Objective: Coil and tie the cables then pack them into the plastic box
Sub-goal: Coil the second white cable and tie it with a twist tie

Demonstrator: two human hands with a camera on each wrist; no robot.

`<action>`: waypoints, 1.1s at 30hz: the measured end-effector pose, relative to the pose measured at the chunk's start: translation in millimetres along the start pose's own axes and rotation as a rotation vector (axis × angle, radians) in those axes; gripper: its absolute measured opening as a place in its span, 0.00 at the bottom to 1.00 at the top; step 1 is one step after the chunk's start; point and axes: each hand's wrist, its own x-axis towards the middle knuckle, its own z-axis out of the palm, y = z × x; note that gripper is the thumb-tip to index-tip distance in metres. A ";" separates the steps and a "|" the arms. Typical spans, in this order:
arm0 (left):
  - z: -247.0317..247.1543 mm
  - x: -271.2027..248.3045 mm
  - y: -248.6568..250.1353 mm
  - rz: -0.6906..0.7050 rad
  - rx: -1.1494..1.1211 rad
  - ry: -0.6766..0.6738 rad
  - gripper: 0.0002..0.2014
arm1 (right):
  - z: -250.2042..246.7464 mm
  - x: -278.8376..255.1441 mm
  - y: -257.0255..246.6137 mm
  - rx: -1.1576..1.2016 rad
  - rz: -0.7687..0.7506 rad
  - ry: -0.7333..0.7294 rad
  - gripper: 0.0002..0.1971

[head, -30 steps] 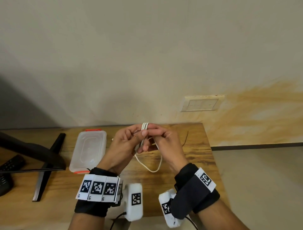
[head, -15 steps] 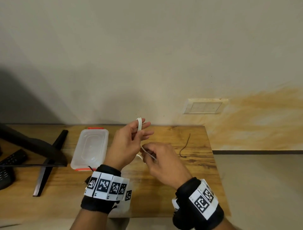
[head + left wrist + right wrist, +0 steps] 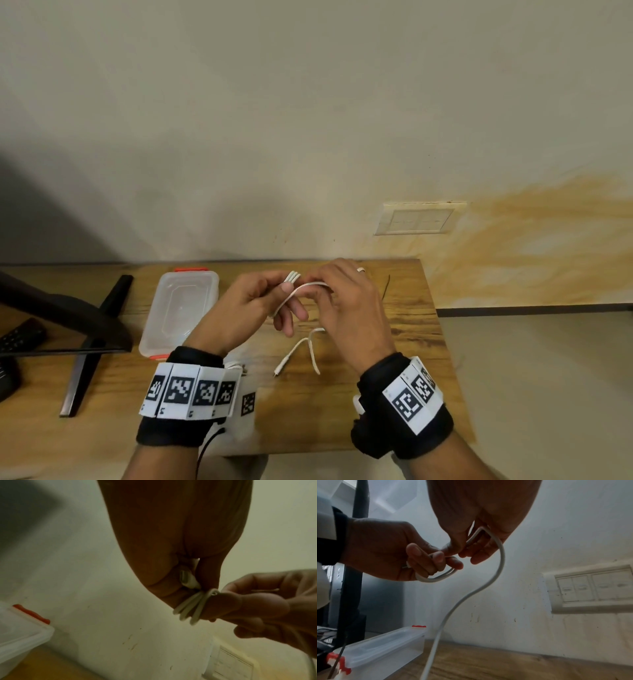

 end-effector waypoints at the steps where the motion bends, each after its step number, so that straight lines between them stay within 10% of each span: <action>1: -1.1 -1.1 -0.1 -0.006 -0.017 -0.018 0.13 | 0.5 0.7 1.7 0.029 0.014 0.019 0.04; 14: 5.3 -0.4 0.8 0.027 -0.299 -0.047 0.13 | -1.5 10.1 -1.4 0.446 0.419 0.103 0.06; 24: 26.0 6.8 5.2 0.080 -0.642 0.174 0.15 | 0.7 7.3 -20.8 0.690 0.628 -0.188 0.12; 33: 31.1 15.2 7.8 0.075 -0.353 0.382 0.19 | -7.0 -6.0 -28.5 0.546 0.618 -0.448 0.11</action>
